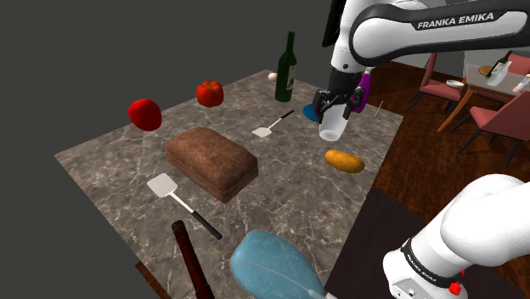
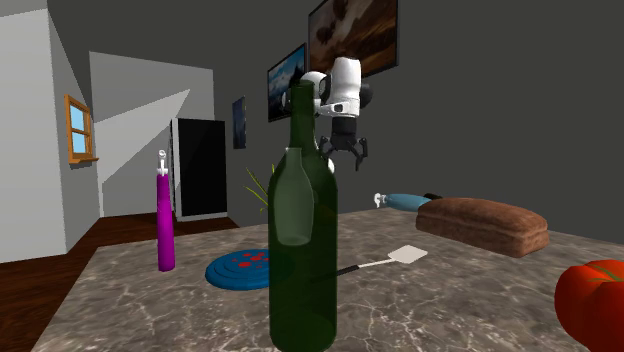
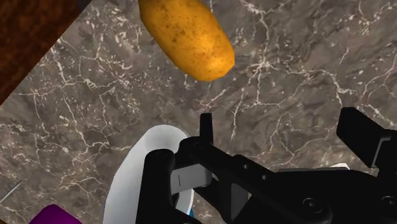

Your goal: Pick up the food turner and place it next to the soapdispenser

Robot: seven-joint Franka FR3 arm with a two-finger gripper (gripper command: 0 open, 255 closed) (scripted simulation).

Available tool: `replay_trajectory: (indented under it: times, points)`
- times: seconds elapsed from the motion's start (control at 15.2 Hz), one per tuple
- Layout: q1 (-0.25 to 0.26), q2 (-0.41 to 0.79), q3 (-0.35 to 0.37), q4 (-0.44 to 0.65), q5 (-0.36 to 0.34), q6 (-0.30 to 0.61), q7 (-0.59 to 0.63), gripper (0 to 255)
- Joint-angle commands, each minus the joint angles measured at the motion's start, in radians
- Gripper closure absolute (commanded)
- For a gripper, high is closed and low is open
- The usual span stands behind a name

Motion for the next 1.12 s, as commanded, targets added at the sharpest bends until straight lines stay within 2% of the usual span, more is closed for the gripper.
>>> replay_trajectory:
  times: [0.0,0.53,1.06]
  points:
    - [-0.013,0.079,0.027,0.041,0.005,0.042,0.094,0]
    - [-0.057,0.394,0.086,0.242,-0.034,0.161,0.437,0]
    - [-0.064,0.704,0.066,0.519,-0.098,0.195,0.74,0]
